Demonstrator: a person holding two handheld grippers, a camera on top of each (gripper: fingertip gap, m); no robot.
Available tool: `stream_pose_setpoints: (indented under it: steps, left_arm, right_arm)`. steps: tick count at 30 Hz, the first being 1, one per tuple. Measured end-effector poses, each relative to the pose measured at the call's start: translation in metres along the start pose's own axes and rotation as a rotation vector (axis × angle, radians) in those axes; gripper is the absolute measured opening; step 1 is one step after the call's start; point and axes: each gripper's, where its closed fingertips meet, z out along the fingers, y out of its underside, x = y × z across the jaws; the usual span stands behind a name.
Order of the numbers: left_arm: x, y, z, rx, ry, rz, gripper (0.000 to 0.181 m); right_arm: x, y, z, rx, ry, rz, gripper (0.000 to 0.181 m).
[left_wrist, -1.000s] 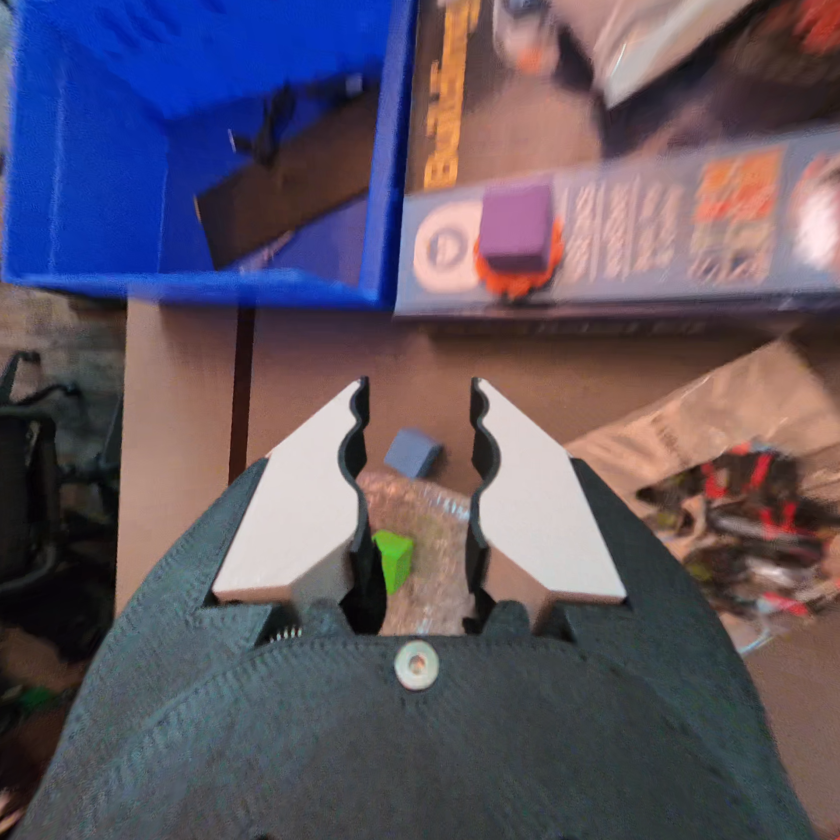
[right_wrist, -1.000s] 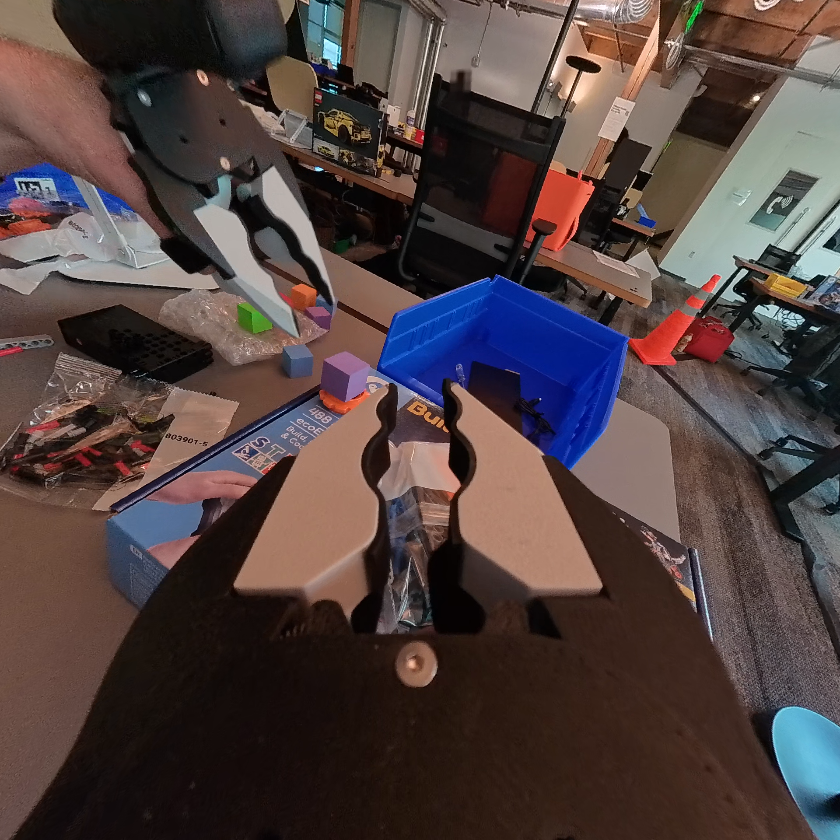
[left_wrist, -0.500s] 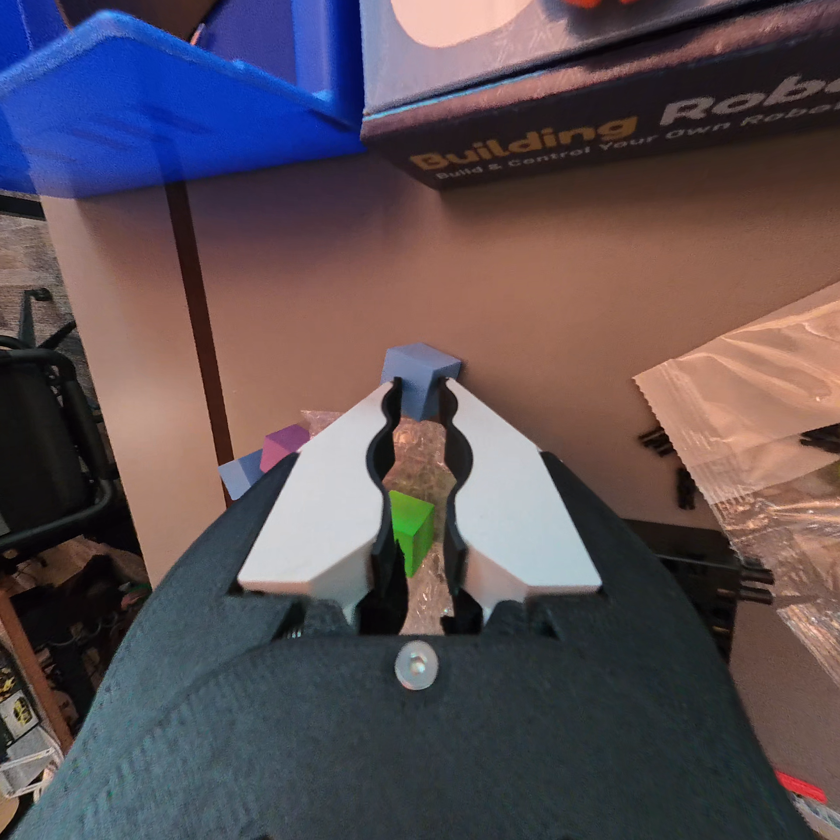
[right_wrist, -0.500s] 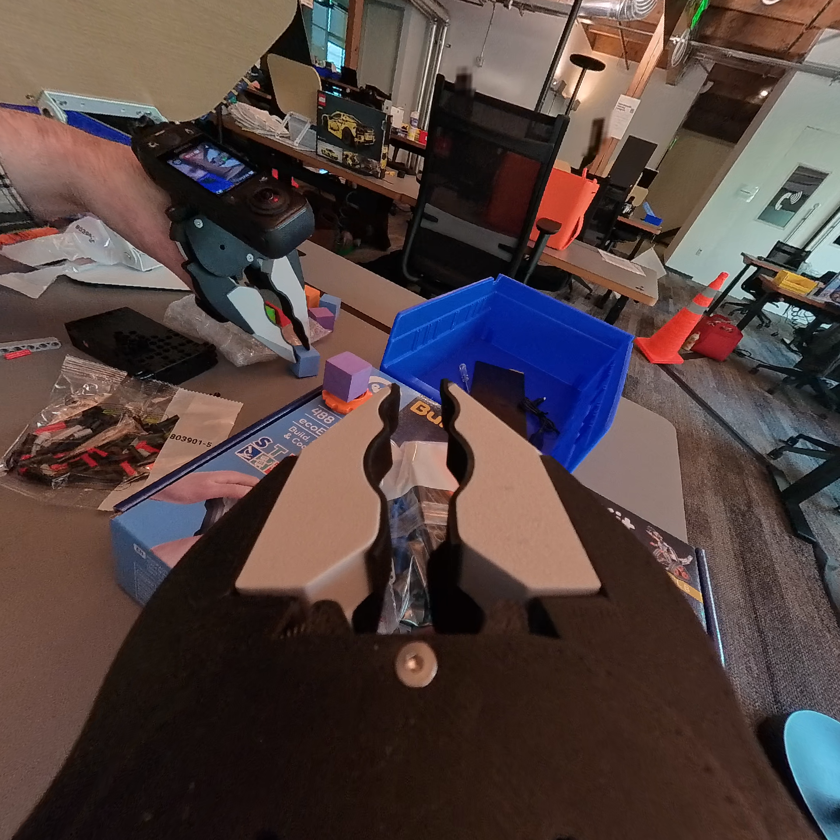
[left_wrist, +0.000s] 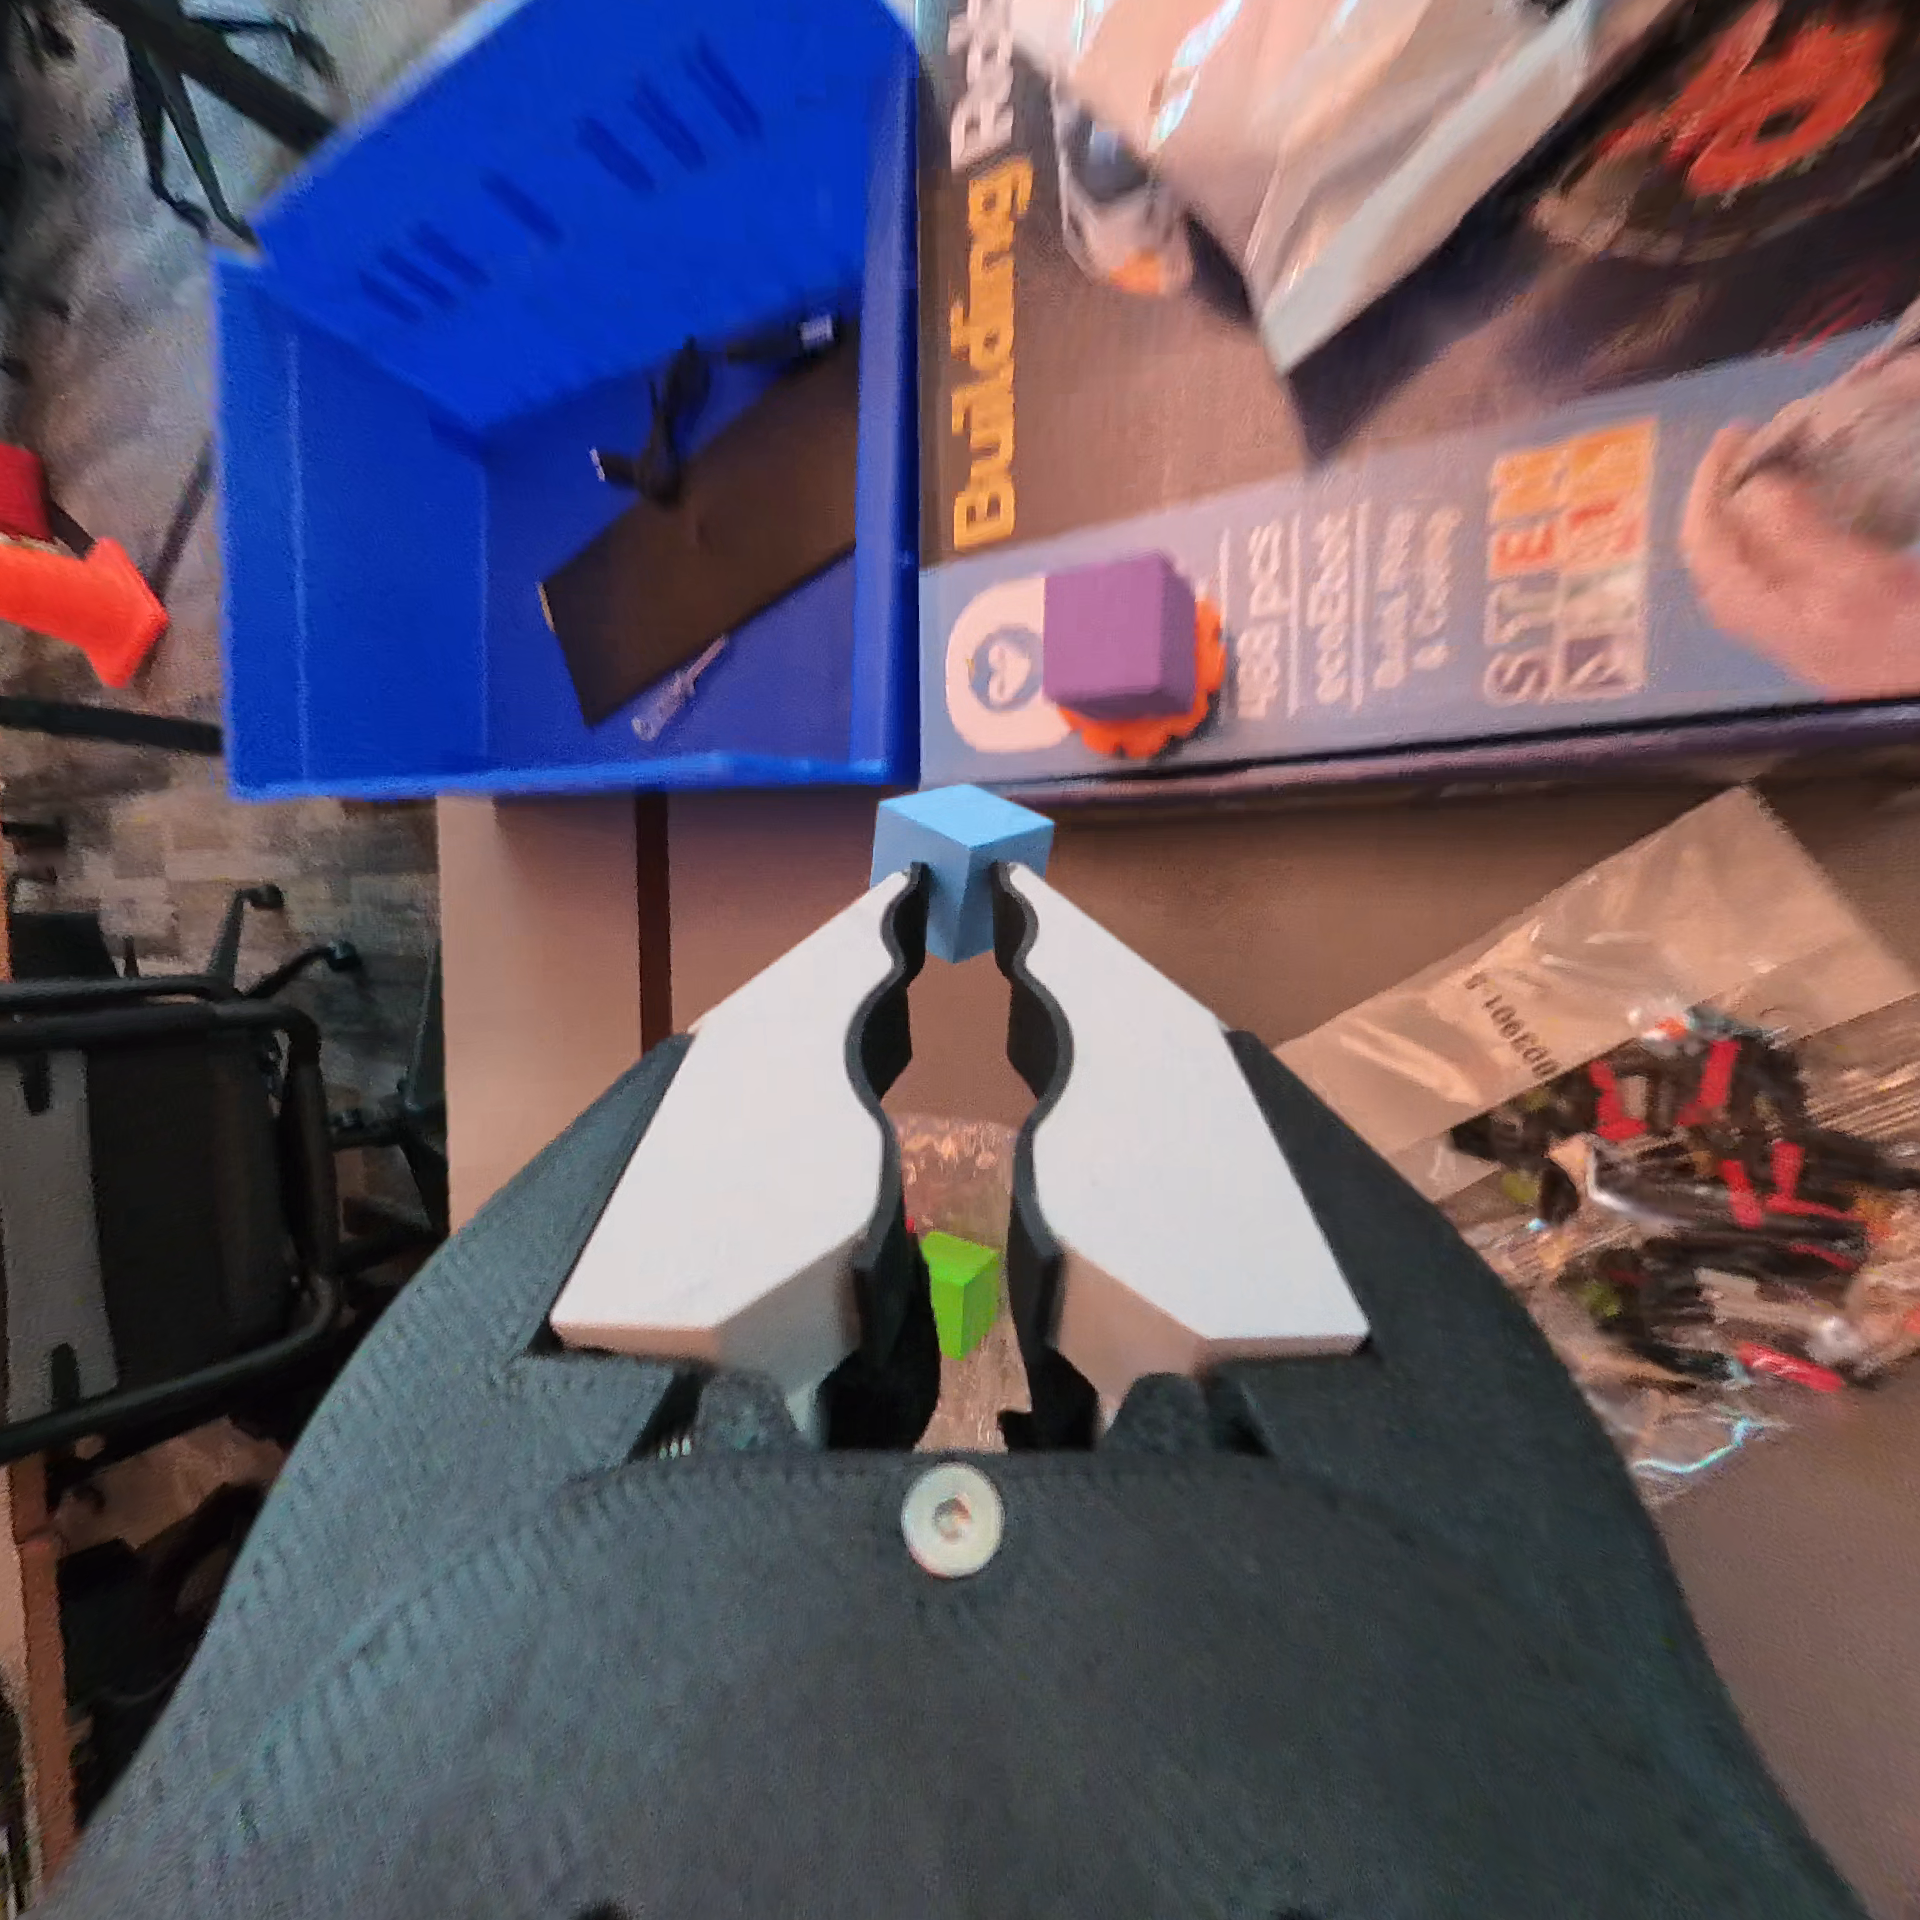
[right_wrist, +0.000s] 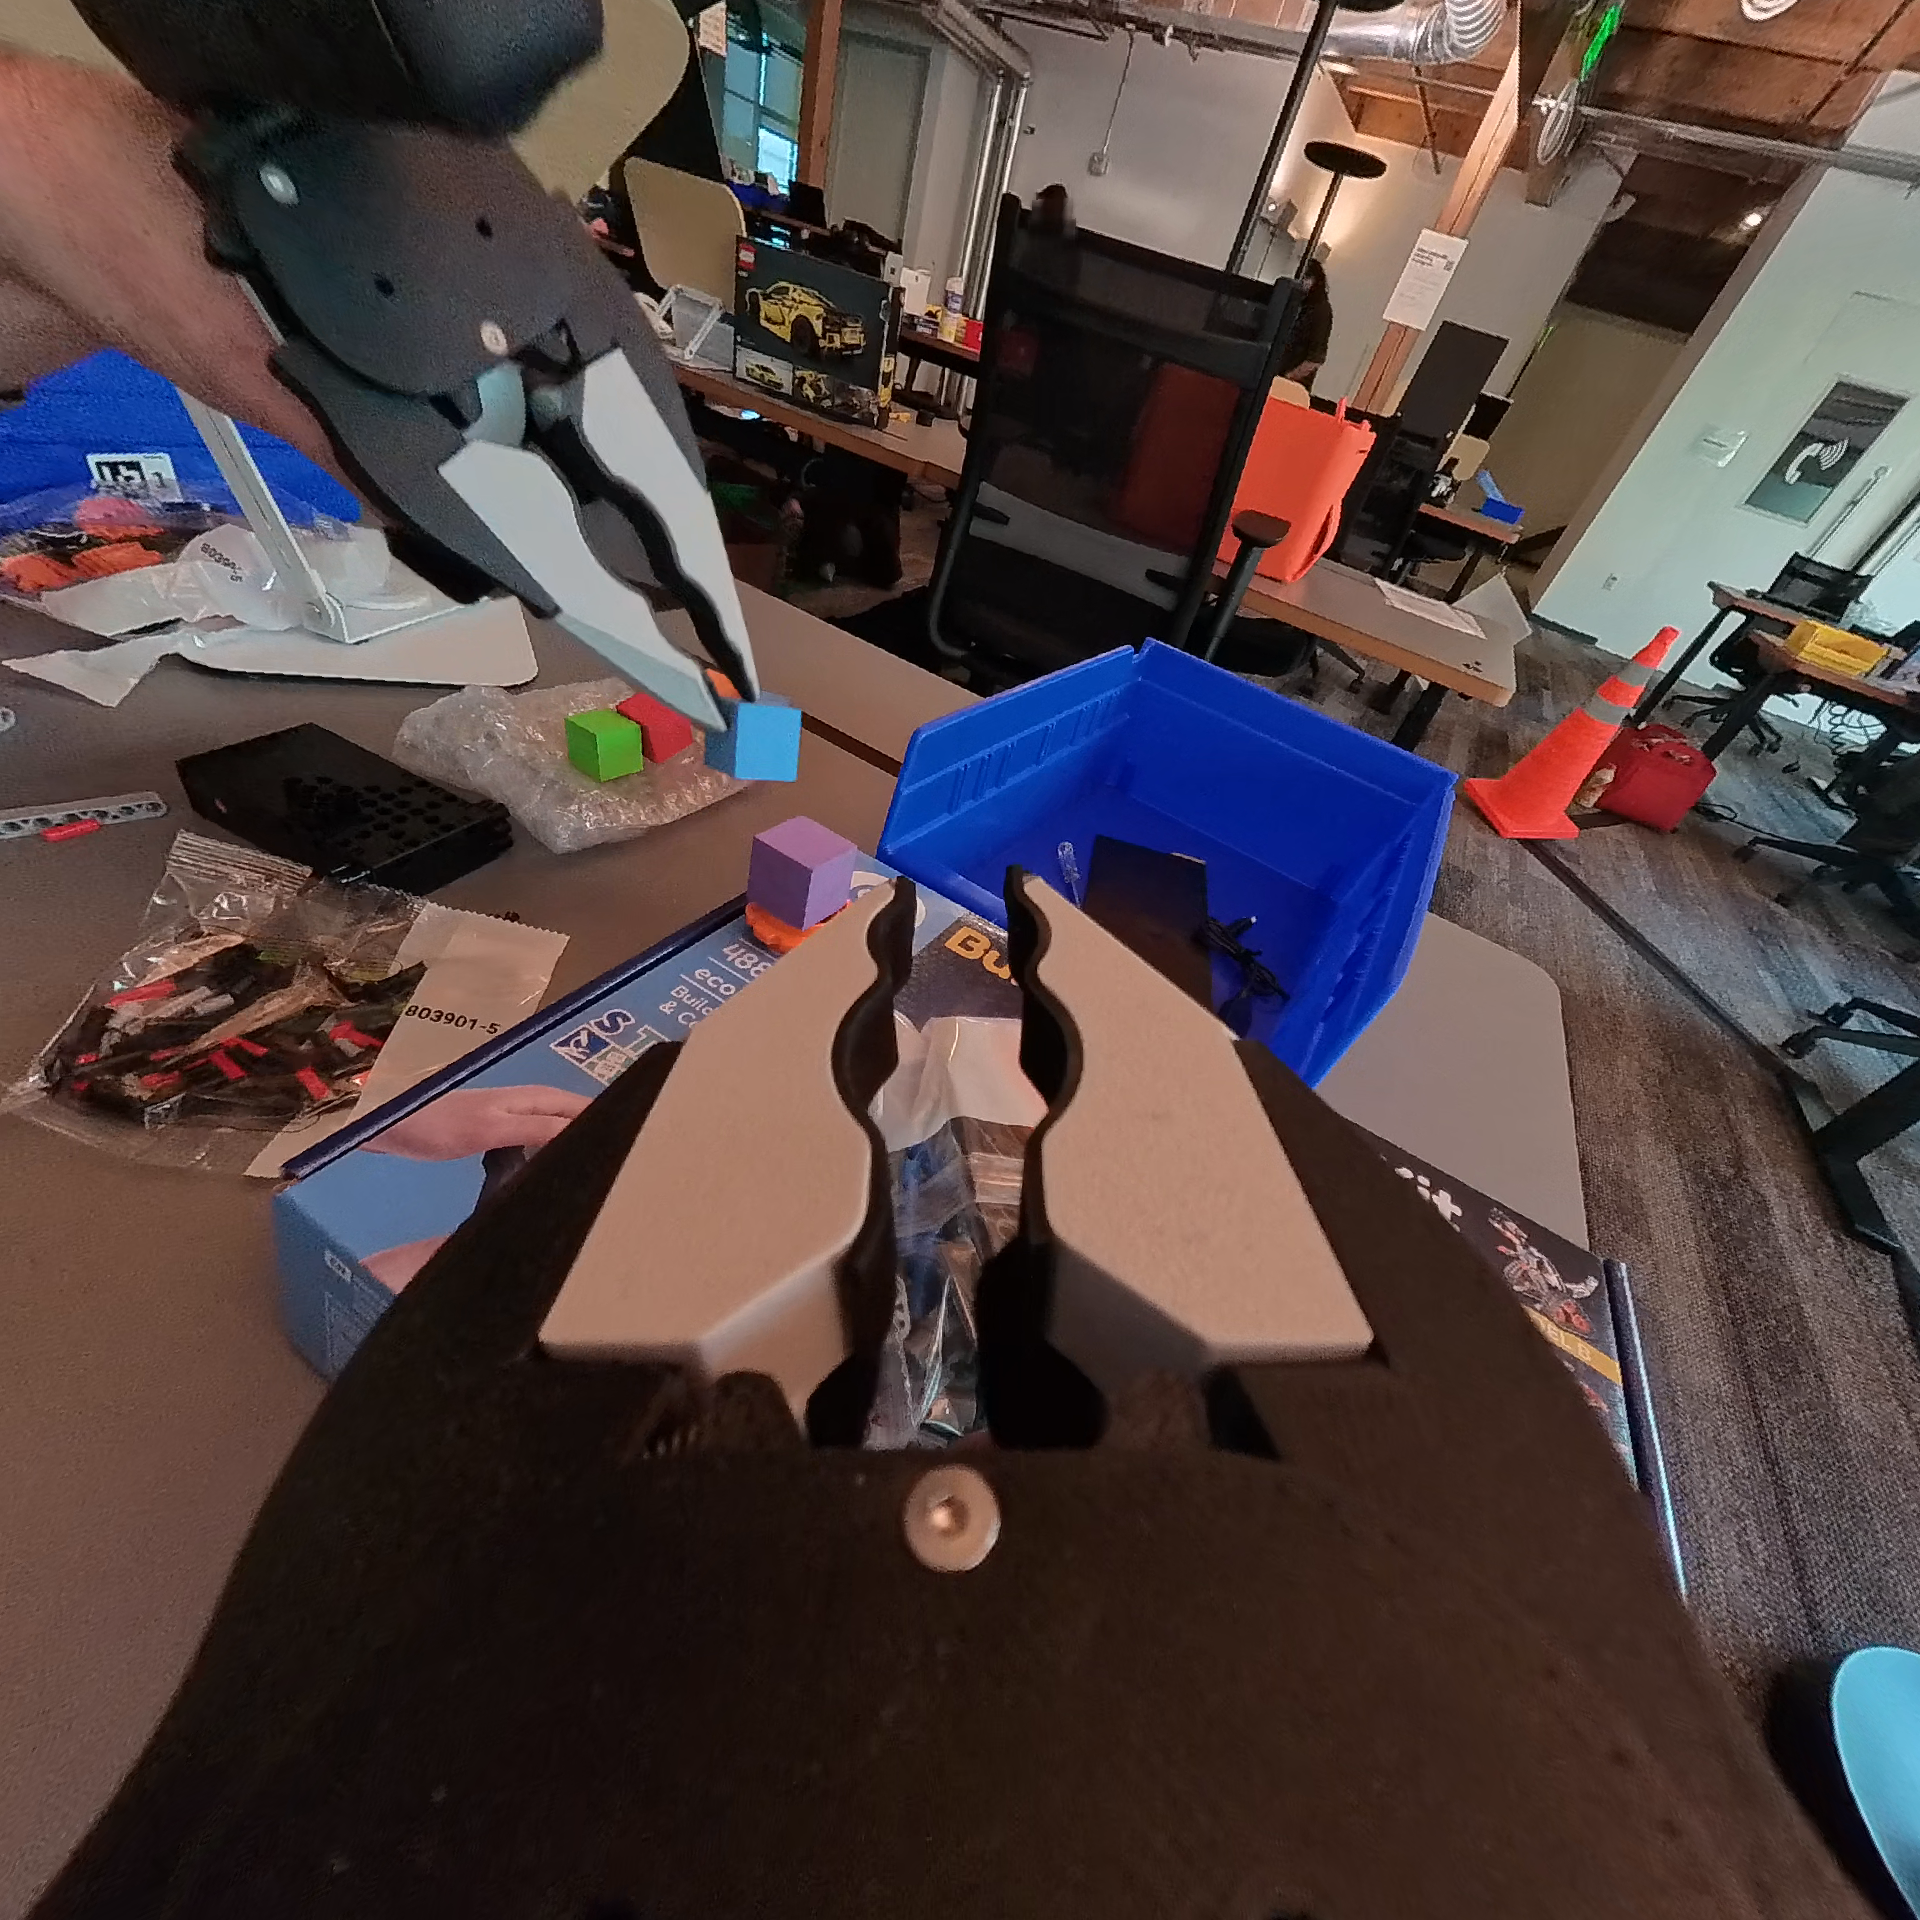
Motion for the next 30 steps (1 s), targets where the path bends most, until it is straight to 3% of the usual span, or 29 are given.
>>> stream_pose_setpoints:
  steps: [7,18,26,30]
  left_arm:
    - [0.012,-0.047,-0.006,0.042,-0.047,0.134,0.011]
    - [0.022,-0.047,0.008,-0.022,-0.063,0.225,0.011]
    - [0.020,-0.045,0.006,0.019,0.009,0.231,0.036]
    - [0.018,-0.038,0.019,0.011,0.083,0.210,0.037]
  right_arm:
    - [0.000,0.000,0.000,0.001,-0.001,-0.001,0.016]
    - [-0.002,-0.003,-0.001,0.009,-0.007,-0.001,0.016]
    - [-0.003,-0.003,0.000,0.012,-0.012,0.004,0.016]
    - [-0.003,-0.002,0.001,0.007,-0.013,0.006,0.015]
